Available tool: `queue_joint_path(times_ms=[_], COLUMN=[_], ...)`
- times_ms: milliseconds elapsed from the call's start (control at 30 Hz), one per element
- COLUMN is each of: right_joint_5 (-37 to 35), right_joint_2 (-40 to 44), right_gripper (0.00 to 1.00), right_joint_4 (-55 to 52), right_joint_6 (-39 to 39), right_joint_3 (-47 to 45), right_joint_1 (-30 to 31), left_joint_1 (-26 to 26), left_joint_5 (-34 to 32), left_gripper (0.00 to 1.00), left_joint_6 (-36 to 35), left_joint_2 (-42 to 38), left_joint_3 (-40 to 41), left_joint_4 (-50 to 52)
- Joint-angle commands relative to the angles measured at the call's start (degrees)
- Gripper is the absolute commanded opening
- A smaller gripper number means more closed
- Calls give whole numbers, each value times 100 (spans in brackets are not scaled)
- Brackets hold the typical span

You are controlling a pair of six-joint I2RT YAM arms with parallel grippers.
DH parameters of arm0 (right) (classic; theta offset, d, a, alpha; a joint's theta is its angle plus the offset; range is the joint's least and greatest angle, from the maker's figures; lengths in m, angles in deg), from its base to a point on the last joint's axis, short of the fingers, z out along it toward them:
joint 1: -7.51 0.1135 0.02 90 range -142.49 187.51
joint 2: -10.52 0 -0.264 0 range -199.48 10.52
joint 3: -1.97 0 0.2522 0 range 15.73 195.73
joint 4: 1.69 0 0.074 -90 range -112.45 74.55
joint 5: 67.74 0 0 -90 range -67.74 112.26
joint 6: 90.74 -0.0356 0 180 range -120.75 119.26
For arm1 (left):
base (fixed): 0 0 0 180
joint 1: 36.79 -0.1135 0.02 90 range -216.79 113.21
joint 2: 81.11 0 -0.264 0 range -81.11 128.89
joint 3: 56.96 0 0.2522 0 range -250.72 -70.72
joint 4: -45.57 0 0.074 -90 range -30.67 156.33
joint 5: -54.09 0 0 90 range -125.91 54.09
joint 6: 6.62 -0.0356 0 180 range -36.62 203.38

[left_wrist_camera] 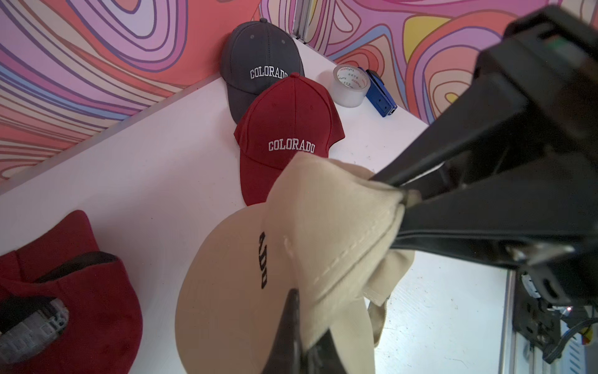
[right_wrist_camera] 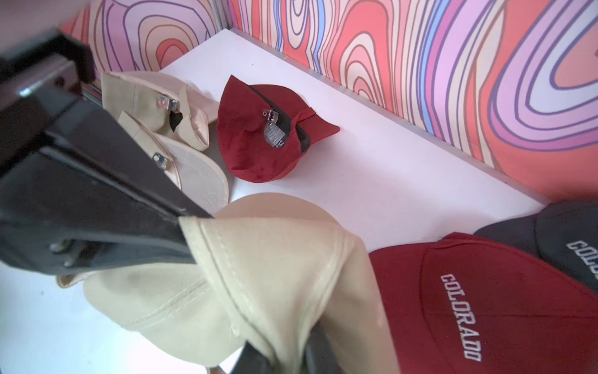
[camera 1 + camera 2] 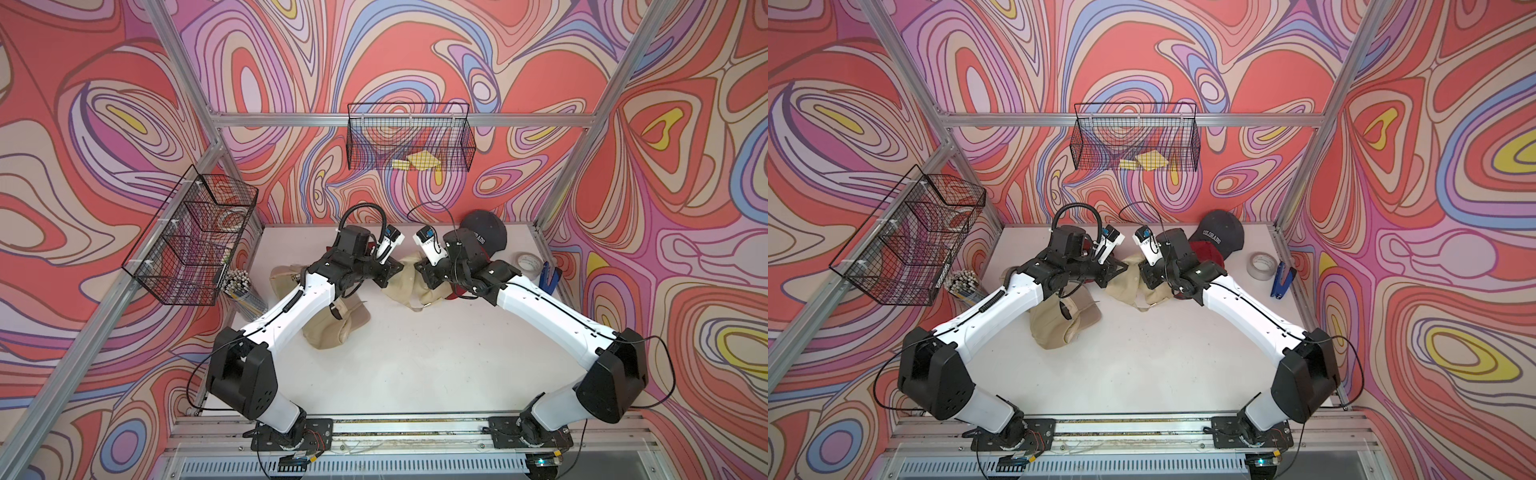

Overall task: Open the adjustable buckle of the baseball cap
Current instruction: Pick up the baseball cap from the center of the board.

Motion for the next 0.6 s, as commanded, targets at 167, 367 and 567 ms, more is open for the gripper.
queue_joint_path(times_ms=[167, 367, 567], right_joint_5=[1184, 2567, 3561], right_joint_2=[429, 774, 763], right_gripper=[74, 77, 75], right_joint_4=[5, 755, 1669], right_joint_6=[-1026, -1659, -2302], right_joint_3=[-99, -903, -1572], right_joint_1=[-651, -1643, -2214], left_joint_1=[-713, -1198, -1396], left_joint_5=[454, 845, 1133], left_gripper=[0, 0, 0], left_joint_6=[2120, 2732, 3326], left_joint_2=[-234, -39, 26], left_joint_3=[876, 1064, 1249], left_joint_4=[-2049, -2609, -3183])
